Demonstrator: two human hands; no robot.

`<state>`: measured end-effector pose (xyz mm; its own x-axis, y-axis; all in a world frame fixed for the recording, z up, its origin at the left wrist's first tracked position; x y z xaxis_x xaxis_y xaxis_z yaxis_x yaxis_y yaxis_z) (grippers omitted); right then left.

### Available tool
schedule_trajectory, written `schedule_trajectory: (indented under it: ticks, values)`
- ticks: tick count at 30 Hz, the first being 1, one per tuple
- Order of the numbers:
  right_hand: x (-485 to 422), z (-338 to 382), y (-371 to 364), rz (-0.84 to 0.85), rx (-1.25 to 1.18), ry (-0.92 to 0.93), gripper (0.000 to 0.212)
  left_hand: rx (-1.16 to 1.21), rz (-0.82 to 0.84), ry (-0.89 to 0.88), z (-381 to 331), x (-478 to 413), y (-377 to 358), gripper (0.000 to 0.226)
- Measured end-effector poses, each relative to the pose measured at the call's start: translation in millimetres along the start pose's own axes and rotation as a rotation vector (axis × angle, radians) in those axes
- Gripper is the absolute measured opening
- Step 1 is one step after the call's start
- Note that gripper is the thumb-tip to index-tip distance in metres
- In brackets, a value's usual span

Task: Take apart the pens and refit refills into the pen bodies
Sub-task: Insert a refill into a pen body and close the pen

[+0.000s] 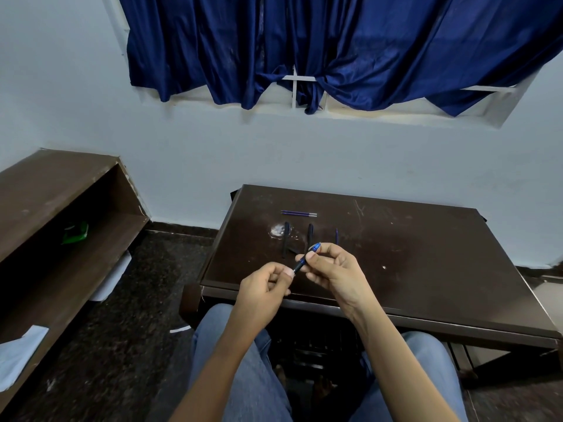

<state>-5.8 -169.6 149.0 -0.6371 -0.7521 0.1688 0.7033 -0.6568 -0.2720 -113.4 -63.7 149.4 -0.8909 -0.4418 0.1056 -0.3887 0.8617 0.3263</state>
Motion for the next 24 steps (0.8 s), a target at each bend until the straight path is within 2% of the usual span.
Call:
schedule_trajectory:
  ticks: [2,4,9,14,19,24]
  values:
    - [1.1,-2.7,-0.9,-0.001,-0.005,-0.006,0.003,0.016,0.044,0.04,2.1,0.6,-4.7,0.031]
    - [2.3,-5.1,-1.5,-0.002,-0.007,-0.013,0.003,-0.051,0.055,0.028,1.3,0.9,-5.5,0.032]
    - [4.4,-7.9,-3.6,0.008,0.001,-0.025,0.004,-0.089,0.007,0.027,5.2,4.1,1.0,0.011]
    - [4.7,-8.6,-4.5,0.006,-0.008,-0.03,0.005,-0.038,0.05,0.077,7.3,4.1,-1.6,0.033]
    - [4.3,-10.0,-4.9,0.012,0.005,-0.035,0.004,-0.017,0.048,0.077,7.6,3.8,-1.5,0.016]
    - [3.3,-10.0,-3.3,0.003,0.0,-0.037,0.002,0.023,0.116,0.153,7.4,3.1,-8.1,0.036]
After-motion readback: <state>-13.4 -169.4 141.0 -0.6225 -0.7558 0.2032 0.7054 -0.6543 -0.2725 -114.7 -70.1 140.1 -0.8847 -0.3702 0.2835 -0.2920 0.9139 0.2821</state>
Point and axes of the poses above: each hand's wrist, its own x-axis away from the middle knuckle, its own y-axis out of the back of the hand, z = x × y, the point moved 6 cm from there along -x, towards the middle knuckle, and after that the axes turned 9 degrees about z, right-handed, at the moved point
